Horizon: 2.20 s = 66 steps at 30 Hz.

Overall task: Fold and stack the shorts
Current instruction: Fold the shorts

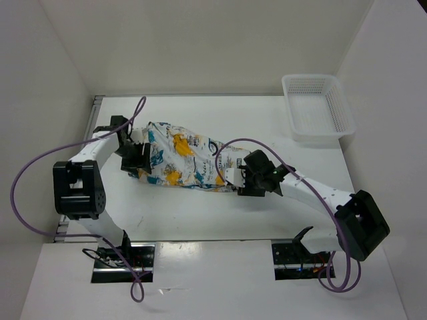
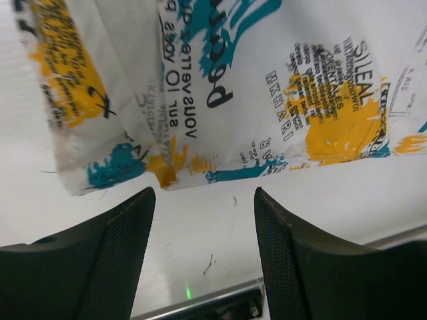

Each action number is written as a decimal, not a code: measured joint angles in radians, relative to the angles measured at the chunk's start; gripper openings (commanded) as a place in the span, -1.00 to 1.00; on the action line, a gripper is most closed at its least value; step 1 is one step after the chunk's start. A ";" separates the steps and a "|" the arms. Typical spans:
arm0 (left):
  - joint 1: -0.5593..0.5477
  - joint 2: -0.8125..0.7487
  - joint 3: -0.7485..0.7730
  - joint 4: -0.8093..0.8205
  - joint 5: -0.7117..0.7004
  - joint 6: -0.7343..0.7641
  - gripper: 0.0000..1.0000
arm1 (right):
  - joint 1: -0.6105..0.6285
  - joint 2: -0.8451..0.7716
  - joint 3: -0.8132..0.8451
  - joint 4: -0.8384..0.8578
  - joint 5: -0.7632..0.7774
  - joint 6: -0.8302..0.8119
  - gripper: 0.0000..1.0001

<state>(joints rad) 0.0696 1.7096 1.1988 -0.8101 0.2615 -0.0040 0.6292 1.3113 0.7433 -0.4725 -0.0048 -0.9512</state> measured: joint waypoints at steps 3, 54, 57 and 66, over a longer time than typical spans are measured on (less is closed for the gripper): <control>0.000 -0.047 -0.013 0.035 -0.021 0.000 0.37 | 0.000 0.000 -0.002 0.010 0.000 -0.005 0.29; 0.000 0.036 0.307 -0.018 0.114 0.000 -1.00 | -0.002 0.092 -0.048 0.154 0.039 -0.106 -0.88; 0.000 0.087 0.387 -0.008 0.091 0.000 -1.00 | -0.009 0.094 -0.023 0.146 0.051 -0.129 -0.88; 0.000 0.217 0.727 0.027 0.021 0.000 -1.00 | -0.054 0.139 0.180 0.151 0.103 -0.229 -1.00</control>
<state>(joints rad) 0.0696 1.9266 1.9255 -0.7826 0.2825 -0.0044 0.5751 1.4502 0.9230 -0.3218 0.0986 -1.1805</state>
